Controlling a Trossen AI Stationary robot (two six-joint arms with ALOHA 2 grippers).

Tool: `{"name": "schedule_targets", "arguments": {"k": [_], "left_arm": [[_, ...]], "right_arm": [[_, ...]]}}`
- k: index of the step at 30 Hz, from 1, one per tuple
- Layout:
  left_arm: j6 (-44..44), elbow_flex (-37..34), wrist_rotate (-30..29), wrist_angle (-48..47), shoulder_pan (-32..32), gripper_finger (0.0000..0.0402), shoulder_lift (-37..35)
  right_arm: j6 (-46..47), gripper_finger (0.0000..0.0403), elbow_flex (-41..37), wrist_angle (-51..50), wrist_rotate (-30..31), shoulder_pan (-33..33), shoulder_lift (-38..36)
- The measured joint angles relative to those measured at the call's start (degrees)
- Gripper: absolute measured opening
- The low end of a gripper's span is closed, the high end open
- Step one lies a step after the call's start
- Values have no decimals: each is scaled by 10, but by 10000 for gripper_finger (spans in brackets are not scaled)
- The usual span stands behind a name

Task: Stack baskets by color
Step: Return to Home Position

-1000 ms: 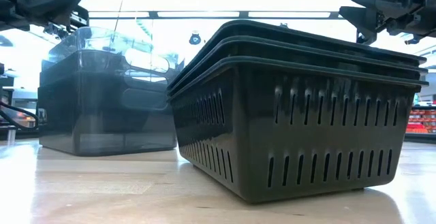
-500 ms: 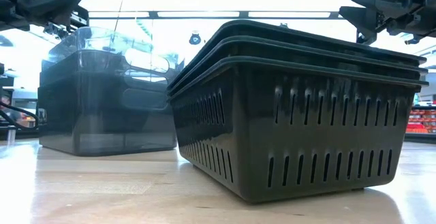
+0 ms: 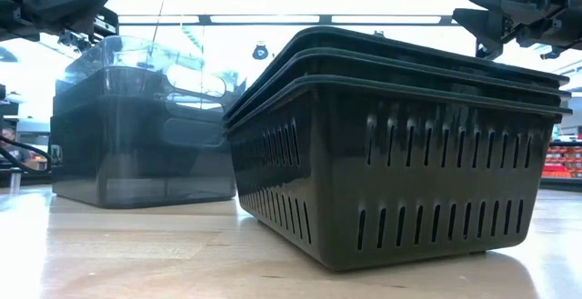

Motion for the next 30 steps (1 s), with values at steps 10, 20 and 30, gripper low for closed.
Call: {"name": "schedule_targets", "arguments": {"k": [10, 20, 30], "left_arm": [[0, 0, 0, 0, 0, 27, 0], [0, 0, 0, 0, 0, 35, 0], [0, 0, 0, 0, 0, 26, 0]], "right_arm": [[0, 164, 0, 0, 0, 0, 0], [0, 164, 0, 0, 0, 0, 0], [0, 164, 0, 0, 0, 0, 0]]}}
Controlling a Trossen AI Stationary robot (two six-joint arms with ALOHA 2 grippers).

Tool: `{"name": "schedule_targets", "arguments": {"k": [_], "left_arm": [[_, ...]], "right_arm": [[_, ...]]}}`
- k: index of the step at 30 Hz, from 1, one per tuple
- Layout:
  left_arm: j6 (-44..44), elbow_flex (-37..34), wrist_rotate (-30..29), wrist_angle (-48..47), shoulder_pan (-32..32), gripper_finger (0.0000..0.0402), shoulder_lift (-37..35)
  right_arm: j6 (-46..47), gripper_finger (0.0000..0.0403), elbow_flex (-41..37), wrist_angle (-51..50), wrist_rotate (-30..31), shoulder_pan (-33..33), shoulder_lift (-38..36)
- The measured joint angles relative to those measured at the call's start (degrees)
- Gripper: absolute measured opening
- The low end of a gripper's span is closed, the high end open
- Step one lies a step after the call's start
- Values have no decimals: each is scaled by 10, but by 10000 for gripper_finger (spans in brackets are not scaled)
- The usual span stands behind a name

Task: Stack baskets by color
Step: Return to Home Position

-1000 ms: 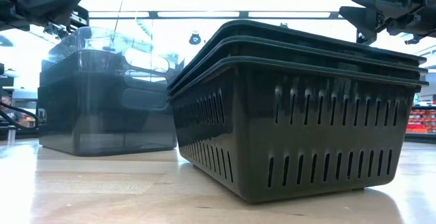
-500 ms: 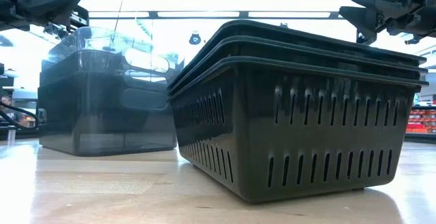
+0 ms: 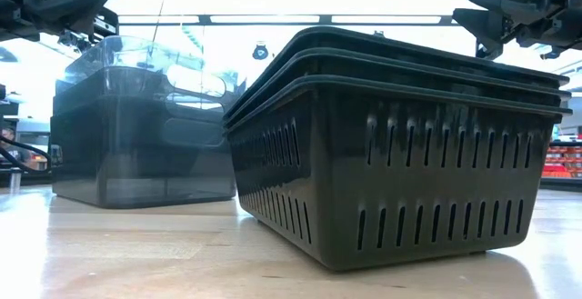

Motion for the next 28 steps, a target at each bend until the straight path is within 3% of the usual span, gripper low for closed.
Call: {"name": "schedule_targets", "arguments": {"k": [28], "left_arm": [[0, 0, 0, 0, 0, 36, 0]], "right_arm": [[0, 165, 0, 0, 0, 0, 0]]}}
